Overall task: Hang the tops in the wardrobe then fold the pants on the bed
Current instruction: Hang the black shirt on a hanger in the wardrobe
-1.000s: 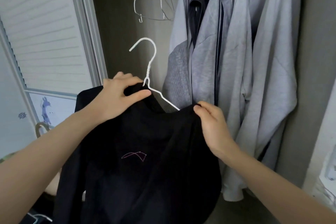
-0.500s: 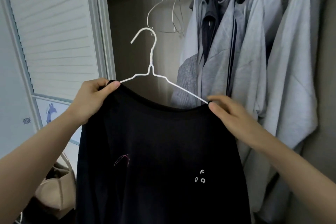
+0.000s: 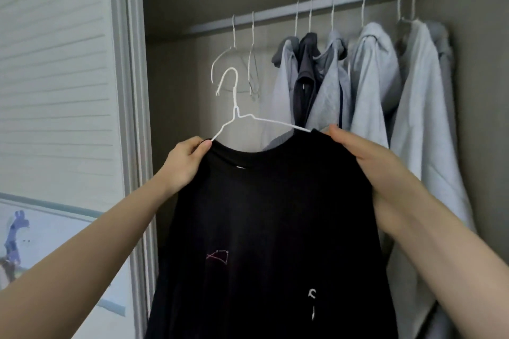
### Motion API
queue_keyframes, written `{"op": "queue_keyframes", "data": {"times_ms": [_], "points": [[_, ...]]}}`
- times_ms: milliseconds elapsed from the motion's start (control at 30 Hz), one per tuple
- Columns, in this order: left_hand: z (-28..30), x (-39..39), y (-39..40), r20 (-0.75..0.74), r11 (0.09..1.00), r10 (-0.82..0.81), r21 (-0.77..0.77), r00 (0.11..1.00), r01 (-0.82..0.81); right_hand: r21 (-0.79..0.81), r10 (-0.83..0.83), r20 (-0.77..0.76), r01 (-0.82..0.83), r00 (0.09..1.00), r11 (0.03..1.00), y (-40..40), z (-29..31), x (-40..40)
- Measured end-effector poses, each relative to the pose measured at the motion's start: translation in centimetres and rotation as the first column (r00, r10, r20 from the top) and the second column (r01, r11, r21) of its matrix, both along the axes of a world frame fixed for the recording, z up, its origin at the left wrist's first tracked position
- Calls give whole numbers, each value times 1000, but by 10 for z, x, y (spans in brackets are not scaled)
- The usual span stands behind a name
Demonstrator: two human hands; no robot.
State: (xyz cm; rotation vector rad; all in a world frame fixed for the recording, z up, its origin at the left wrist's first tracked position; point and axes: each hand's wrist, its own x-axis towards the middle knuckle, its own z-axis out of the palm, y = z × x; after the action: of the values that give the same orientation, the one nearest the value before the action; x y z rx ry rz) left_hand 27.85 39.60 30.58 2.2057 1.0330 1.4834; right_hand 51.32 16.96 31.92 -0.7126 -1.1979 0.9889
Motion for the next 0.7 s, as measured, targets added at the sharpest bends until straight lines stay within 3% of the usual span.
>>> {"op": "queue_keyframes", "data": {"times_ms": [233, 400, 533, 700], "points": [[50, 64, 26, 33, 984, -170, -55, 985, 171, 127, -169, 7, 167, 986, 978, 3, 48, -18], [86, 108, 32, 138, 873, -443, -160, 886, 462, 234, -342, 13, 330, 940, 915, 14, 79, -26], [108, 129, 44, 130, 827, -529, -145, 839, 543, 310, -378, 42, 347, 925, 885, 35, 95, -31], [116, 135, 56, 146, 766, -611, -141, 778, 628, 348, -646, 51, 593, 762, 726, 87, 132, -43]]}}
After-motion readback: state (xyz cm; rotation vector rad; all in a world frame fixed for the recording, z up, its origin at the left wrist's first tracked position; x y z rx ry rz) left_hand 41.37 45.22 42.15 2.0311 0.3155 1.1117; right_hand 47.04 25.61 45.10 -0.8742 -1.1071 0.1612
